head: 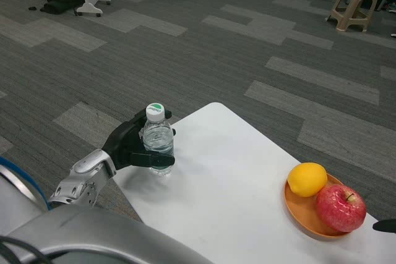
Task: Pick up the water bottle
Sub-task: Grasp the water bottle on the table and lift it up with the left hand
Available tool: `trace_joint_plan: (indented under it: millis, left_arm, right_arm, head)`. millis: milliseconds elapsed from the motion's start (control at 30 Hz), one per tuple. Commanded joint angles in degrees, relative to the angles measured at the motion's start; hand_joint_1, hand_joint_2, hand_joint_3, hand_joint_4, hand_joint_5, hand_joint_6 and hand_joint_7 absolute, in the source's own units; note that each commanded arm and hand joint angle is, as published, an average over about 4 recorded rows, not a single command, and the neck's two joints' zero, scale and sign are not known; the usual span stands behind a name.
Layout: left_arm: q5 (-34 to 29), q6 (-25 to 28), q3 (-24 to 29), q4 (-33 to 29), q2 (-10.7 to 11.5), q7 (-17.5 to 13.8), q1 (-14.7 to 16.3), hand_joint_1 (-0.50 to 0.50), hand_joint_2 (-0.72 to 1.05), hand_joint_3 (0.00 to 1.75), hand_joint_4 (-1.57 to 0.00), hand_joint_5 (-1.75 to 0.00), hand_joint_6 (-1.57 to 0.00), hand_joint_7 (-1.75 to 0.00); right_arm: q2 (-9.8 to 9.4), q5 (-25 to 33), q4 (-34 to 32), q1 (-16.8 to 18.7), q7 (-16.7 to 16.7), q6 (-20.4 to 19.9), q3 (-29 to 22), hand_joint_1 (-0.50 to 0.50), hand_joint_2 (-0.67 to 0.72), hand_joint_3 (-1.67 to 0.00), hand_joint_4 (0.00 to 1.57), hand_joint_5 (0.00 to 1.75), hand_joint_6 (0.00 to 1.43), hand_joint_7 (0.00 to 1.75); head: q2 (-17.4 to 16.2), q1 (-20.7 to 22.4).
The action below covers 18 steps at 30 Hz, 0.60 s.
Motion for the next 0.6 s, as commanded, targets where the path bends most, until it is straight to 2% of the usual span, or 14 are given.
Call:
trace_joint_plan:
  millis: [33, 100, 233, 300, 367, 500, 600]
  left_arm:
    - [1.43, -0.61, -0.31, 0.68, 0.35, -1.18, -0.59, 0.39, 0.65, 0.09, 0.00, -1.13, -0.22, -1.43]
    - [3.08, -0.61, -0.31, 0.88, 0.35, -1.93, -0.81, 0.39, 0.60, 0.09, 0.00, -1.23, -0.31, -1.54]
    - [4.22, -0.63, -0.27, 0.99, 0.35, -3.09, -1.25, 0.41, 0.54, 0.09, -0.07, -1.67, -0.73, -1.68]
    - [5.06, -0.94, -0.18, 1.07, 0.35, -3.79, -1.60, 0.43, 0.52, 0.13, -0.15, -1.75, -0.86, -1.68]
    - [6.16, -1.77, -0.18, 1.38, 0.39, -4.32, -1.99, 0.43, 0.49, 0.22, -0.25, -1.75, -0.96, -1.68]
    - [6.86, -2.87, -0.75, 1.73, 0.48, -4.36, -2.48, 0.50, 0.43, 0.26, -0.36, -1.75, -0.97, -1.64]
    - [6.86, -2.98, -1.19, 1.78, 0.52, -4.28, -2.57, 0.50, 0.43, 0.26, -0.42, -1.75, -0.93, -1.57]
  right_arm:
    - [0.13, 0.47, -0.71, 0.52, -0.17, -0.03, -0.59, -0.29, 0.50, 0.00, 0.00, 0.00, 0.00, 0.07]
    - [0.17, 0.47, -0.75, 0.56, -0.17, -0.03, -0.59, -0.29, 0.50, 0.00, 0.00, 0.00, 0.00, 0.07]
    - [0.20, 0.47, -0.77, 0.60, -0.17, -0.03, -0.59, -0.27, 0.52, 0.00, 0.00, 0.00, 0.00, 0.07]
    - [0.20, 0.47, -0.82, 0.60, -0.17, -0.03, -0.59, -0.29, 0.53, 0.00, 0.00, 0.00, 0.00, 0.07]
    - [0.20, 0.47, -0.86, 0.60, -0.17, -0.03, -0.59, -0.27, 0.53, 0.00, 0.00, 0.00, 0.00, 0.07]
    - [0.20, 0.47, -1.12, 0.82, -0.17, -0.03, -0.64, -0.28, 0.50, 0.00, 0.00, 0.00, 0.00, 0.07]
    - [0.20, 0.47, -1.37, 1.11, -0.17, -0.03, -0.86, -0.27, 0.52, 0.00, 0.00, 0.00, 0.00, 0.07]
  head:
    - [0.00, 0.00]
    - [-0.11, 0.06]
    - [-0.15, 0.08]
    - [-0.27, 0.13]
    - [-0.36, 0.11]
    - [-0.21, -0.10]
    - [-0.21, -0.14]
